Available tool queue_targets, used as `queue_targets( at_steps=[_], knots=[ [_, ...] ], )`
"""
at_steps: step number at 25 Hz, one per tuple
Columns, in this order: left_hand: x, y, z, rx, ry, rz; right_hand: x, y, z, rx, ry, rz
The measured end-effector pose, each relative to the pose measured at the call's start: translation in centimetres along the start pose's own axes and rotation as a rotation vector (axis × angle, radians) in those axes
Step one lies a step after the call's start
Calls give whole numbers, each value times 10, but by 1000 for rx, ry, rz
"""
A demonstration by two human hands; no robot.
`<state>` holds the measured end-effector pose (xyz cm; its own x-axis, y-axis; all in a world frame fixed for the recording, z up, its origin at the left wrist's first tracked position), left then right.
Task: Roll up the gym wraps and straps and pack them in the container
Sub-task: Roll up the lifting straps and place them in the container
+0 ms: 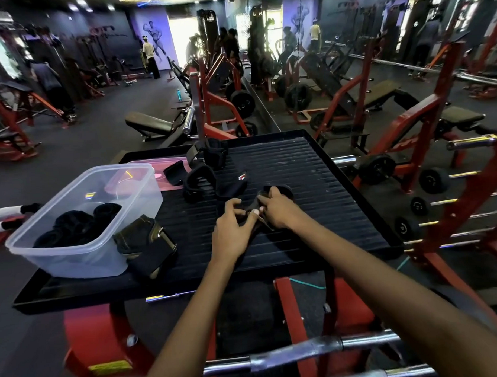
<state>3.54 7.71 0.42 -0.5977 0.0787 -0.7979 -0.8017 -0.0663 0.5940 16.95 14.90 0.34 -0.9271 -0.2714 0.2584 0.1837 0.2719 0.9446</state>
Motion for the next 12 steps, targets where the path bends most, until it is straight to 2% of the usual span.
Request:
queue_targets(
  at_steps=[1,4,6,8,9,12],
  knots=[
    [-1,3,-2,-49,25,68,5,6,-2,-62,31,3],
    [-1,9,-4,-89,99,170,7,26,-23,-420,110,176],
    [-2,8,-4,-107,86,307,-1,29,-35,-528,124,235],
    [-4,8,-1,-88,87,398,-6,26,-39,-451,169,293],
    [-5,9,1,-42,104,366,-6,24,-41,-387,211,319],
    [0,15,15,95,164,-15,3,17,-49,-243,374,325]
  ],
)
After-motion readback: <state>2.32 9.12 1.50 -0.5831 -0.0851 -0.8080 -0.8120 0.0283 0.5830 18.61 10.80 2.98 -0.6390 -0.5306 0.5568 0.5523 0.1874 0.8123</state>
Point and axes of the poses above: each hand's wrist, its own z-axis towards the middle knuckle, its own y-axis out of the back of the hand, x = y × z, the point moved 3 cm from there along z, towards the middle knuckle, and after that the axes turned 11 degrees about x, right-handed, at the moved point
